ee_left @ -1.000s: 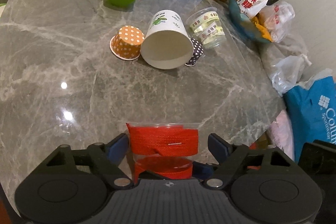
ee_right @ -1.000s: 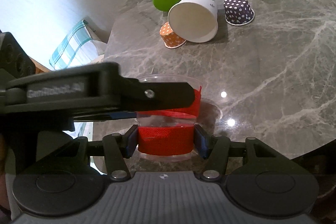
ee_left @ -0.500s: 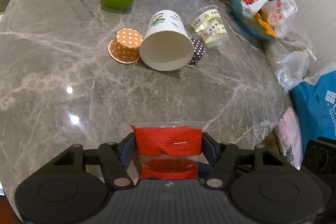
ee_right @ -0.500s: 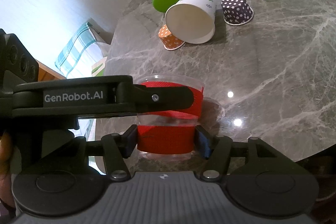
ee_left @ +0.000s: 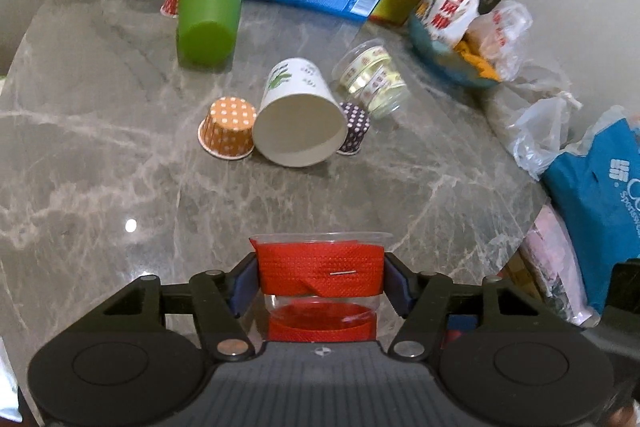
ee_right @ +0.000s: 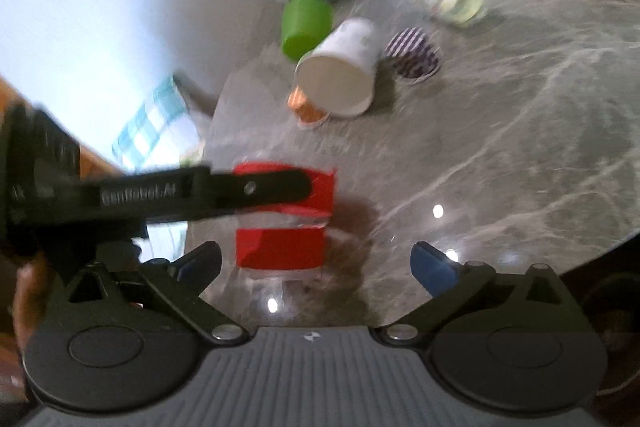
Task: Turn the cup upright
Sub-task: 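Grasp the cup with the left gripper while the right gripper opens and releases it, then lift the cup with the left gripper and rotate it open end up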
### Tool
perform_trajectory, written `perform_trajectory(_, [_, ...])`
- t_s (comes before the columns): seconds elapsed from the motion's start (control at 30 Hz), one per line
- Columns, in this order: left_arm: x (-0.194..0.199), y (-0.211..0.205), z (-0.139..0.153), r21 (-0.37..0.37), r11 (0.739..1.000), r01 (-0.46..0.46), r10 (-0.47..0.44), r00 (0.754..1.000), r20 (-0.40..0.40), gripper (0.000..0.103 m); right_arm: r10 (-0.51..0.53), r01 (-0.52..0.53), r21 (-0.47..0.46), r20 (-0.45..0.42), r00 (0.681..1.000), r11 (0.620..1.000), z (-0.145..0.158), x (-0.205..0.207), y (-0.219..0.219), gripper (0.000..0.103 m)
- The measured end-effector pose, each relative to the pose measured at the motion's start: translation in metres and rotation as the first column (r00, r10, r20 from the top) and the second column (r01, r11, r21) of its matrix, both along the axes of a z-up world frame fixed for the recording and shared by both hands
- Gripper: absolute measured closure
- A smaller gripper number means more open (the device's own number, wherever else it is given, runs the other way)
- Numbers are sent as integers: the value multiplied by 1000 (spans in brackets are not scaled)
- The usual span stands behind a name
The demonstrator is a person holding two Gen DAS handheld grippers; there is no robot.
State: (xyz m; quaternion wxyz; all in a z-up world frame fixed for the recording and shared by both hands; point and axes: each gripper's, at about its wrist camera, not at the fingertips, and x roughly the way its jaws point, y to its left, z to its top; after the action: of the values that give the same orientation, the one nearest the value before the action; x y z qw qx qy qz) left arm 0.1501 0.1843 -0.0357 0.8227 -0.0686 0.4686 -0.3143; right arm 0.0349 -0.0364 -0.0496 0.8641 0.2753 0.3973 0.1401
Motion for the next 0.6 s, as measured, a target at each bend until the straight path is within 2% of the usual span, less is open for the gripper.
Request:
perform_trajectory(0.1, [-7,5,1,-30,1000,-2,3,999,51,36,-43,43,3,49,998,999,5,-10,-10,1])
perform_trajectory(0.2, [-19,12,7,-51,999,-7,14,989,147,36,-82,81,15,88,993,997,9,-17,-17,1])
perform_trajectory(0.37, [-45,30,16,-75,996,-47,70,935,348,36,-144,146,-15,108,984,989,15,-21,-17,1])
perform_trajectory(0.4, [-50,34,18,-85,995,-58,87,917,390,36,-146,149,-19,111,983,989,16,-22,-16,1])
perform_trajectory(0.47, [-62,39,21,-87,991,-102,132,863,487,36,-151,155,-21,122,981,988,19,-25,-15,1])
perform_trajectory(0.6, [-82,45,18,-112,980,-162,196,760,619,36,-186,184,29,189,964,982,23,-38,-12,1])
